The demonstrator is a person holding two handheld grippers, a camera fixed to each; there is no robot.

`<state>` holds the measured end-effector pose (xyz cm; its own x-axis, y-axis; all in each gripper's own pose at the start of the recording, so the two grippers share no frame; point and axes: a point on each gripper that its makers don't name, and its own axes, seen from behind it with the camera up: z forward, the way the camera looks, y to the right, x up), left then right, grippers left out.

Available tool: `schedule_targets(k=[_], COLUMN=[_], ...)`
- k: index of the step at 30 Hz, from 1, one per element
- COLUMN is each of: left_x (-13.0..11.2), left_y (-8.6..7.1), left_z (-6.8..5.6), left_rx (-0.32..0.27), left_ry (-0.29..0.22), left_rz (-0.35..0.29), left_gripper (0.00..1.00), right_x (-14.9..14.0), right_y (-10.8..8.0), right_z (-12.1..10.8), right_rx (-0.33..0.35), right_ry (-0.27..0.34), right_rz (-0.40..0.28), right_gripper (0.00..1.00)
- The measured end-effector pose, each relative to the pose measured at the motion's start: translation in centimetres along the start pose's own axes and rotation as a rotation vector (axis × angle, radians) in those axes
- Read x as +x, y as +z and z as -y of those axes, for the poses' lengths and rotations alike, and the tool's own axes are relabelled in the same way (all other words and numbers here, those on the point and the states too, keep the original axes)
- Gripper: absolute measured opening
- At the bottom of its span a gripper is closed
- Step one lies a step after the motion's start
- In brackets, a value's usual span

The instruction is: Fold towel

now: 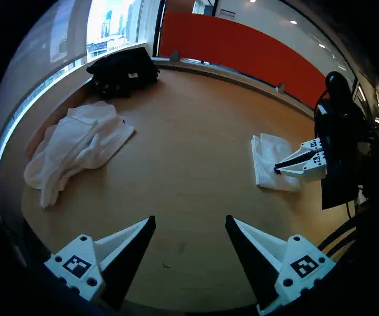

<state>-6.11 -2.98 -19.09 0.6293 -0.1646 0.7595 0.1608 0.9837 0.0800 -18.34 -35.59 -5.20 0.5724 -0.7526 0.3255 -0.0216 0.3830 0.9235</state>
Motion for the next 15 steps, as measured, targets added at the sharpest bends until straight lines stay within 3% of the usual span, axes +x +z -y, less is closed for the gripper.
schedule_targets(k=[4,10,15], left_x=[0.1,0.2,0.2], left_y=[0.1,0.1,0.2], left_z=[0.0,-0.1,-0.2], left_rx=[-0.001,-0.001,-0.001], left_ry=[0.004,0.016,0.012], left_rz=[0.001,0.003,0.004], left_gripper=[0.99,0.99,0.99], right_x=[0.1,-0.1,-0.4], right_y=[-0.3,-0.9,-1.3], right_z=[-0.1,-0.3,-0.3], right_rx=[0.002,-0.003,-0.007], right_ry=[0.020,0.041,0.048], right_rz=[-0.008,-0.019,-0.026], right_gripper=[0.18,0.62,0.65])
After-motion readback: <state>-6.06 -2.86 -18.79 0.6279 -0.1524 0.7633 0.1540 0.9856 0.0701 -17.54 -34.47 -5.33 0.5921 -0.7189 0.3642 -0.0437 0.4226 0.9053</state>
